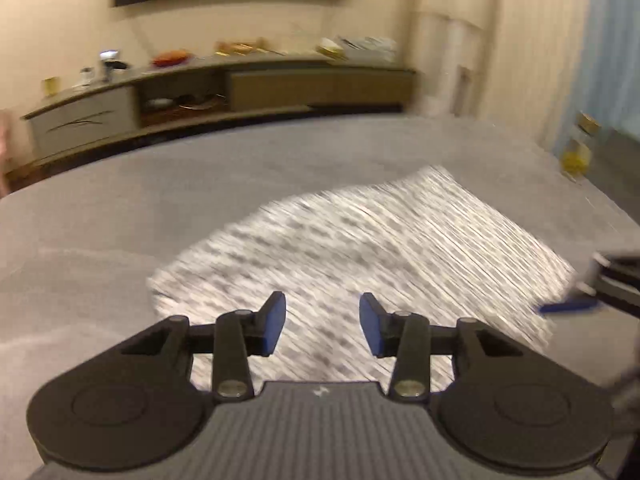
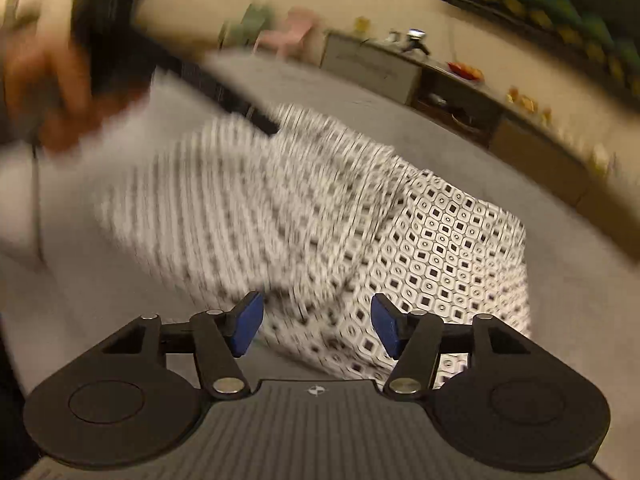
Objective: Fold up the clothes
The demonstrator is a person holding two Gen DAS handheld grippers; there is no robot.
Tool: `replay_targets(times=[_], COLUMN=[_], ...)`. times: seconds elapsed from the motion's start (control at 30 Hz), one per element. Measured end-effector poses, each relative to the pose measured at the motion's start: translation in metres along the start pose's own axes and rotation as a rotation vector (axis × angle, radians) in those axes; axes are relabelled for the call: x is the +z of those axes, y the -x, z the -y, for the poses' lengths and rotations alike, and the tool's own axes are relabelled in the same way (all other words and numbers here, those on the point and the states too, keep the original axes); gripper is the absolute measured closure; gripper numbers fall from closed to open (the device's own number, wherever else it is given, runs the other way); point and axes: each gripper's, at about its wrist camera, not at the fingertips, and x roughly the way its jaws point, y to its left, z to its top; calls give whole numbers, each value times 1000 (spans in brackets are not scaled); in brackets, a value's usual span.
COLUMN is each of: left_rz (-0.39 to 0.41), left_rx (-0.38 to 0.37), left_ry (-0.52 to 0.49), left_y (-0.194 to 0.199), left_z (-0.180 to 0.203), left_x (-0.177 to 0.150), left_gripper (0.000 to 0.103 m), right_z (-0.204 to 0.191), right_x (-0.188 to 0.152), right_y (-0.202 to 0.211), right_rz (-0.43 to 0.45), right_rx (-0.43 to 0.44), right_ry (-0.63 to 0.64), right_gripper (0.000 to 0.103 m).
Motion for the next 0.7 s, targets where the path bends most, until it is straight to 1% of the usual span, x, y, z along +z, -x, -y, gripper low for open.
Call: replay_targets(times=[0.07, 0.1, 0.17, 0.2, 0.23, 0.27, 0.3, 0.33, 0.4, 0.47, 0.5, 0.57, 0.6, 0.63, 0.67, 0.7], left_rz=[-31, -46, -73, -93, -110, -120, -128, -128, -132, -135, -136, -139, -140, -139, -133, -117], left_rx=[-18, -25, -33, -29, -23, -10, -1, -1, 12, 31, 48, 86, 107, 131, 147, 142], left_ry=[-49, -68, -77, -80, -85, -93, -97, -91, -77, -67, -68, -72, -72, -65, -55, -35], left_y=[-1, -1, 0, 0, 0, -2, -3, -2, 0, 0, 1, 2, 4, 5, 8, 12], left_z=[15, 21, 20, 17, 15, 13, 10, 4, -4, -10, -12, -16, -18, -20, -21, -21], left_x=[-11, -16, -30, -38, -45, -51, -55, -56, -56, -55, -54, -53, -54, -54, -54, -52], left_gripper=[62, 62, 62, 62, 62, 60, 58, 57, 57, 57, 57, 57, 57, 59, 64, 64], right_z=[-17, -21, -25, -25, -25, -24, -23, -24, -29, -35, -35, -31, -25, -13, 1, 18], right_x=[3, 7, 16, 21, 25, 28, 31, 31, 26, 16, 12, 5, 4, 5, 7, 9], right_y=[-9, -12, -18, -21, -22, -21, -19, -17, -16, -21, -23, -23, -21, -15, -8, -3], right_rz=[-2, 7, 20, 25, 26, 26, 29, 24, -5, -41, -53, -52, -47, -36, -23, -5], right_rx=[-31, -41, -70, -90, -104, -111, -111, -105, -94, -81, -65, -30, 6, 74, 129, 162], right_ry=[112, 139, 169, 175, 181, 188, 197, 215, 285, 346, 350, 328, 291, 213, 131, 44], right_gripper=[41, 41, 44, 52, 66, 72, 84, 91, 95, 95, 95, 96, 95, 95, 95, 95])
